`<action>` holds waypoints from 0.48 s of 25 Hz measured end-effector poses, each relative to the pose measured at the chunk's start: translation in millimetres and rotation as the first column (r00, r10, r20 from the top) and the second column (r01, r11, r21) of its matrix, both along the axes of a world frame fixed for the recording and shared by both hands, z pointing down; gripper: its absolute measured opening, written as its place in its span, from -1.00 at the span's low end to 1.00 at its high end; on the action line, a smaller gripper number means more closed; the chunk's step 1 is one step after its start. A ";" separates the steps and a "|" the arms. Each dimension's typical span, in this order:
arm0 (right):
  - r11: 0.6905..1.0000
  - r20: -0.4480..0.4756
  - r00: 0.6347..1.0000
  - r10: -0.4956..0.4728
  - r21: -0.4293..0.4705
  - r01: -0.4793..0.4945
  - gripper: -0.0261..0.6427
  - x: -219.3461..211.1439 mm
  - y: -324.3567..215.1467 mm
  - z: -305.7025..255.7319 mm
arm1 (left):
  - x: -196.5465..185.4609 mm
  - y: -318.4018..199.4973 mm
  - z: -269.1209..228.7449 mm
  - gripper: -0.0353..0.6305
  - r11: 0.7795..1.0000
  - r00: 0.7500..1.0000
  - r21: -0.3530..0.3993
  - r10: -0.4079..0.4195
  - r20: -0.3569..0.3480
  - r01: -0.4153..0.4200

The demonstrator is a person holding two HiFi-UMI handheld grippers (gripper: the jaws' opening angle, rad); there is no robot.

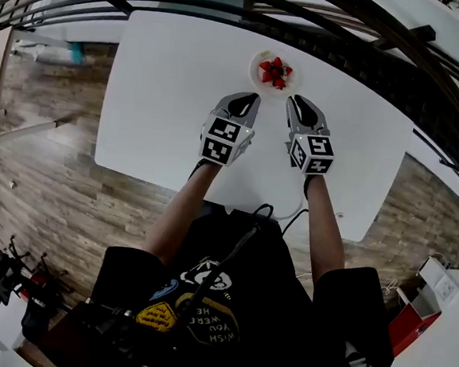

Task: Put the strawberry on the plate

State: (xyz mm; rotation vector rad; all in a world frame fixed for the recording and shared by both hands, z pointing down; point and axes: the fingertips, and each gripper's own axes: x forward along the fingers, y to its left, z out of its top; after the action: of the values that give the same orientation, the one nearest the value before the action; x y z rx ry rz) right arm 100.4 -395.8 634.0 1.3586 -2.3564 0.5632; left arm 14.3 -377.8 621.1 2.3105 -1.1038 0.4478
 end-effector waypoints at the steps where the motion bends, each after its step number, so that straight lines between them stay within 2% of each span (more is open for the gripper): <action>1: 1.000 0.008 1.000 0.012 0.023 -0.012 -0.76 1.9 5.7 -13.5 | 1.2 4.9 -10.7 -0.89 1.000 1.000 0.016 0.007 -0.006 -0.007; 8: 0.984 0.096 0.991 0.097 0.142 -0.111 -0.87 12.9 42.9 -98.4 | 4.5 32.4 -87.8 -0.89 0.991 0.998 0.127 0.045 -0.046 -0.038; 12: 0.963 0.134 0.984 0.120 0.227 -0.148 -0.90 25.9 73.2 -152.1 | 13.2 60.3 -138.0 -0.89 0.976 0.996 0.210 0.070 -0.062 -0.055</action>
State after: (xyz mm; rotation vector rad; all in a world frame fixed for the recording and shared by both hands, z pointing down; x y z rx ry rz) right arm 126.4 -322.6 481.9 1.6412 -2.5057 0.4211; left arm 27.5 -317.5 483.1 2.5283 -1.0918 0.2848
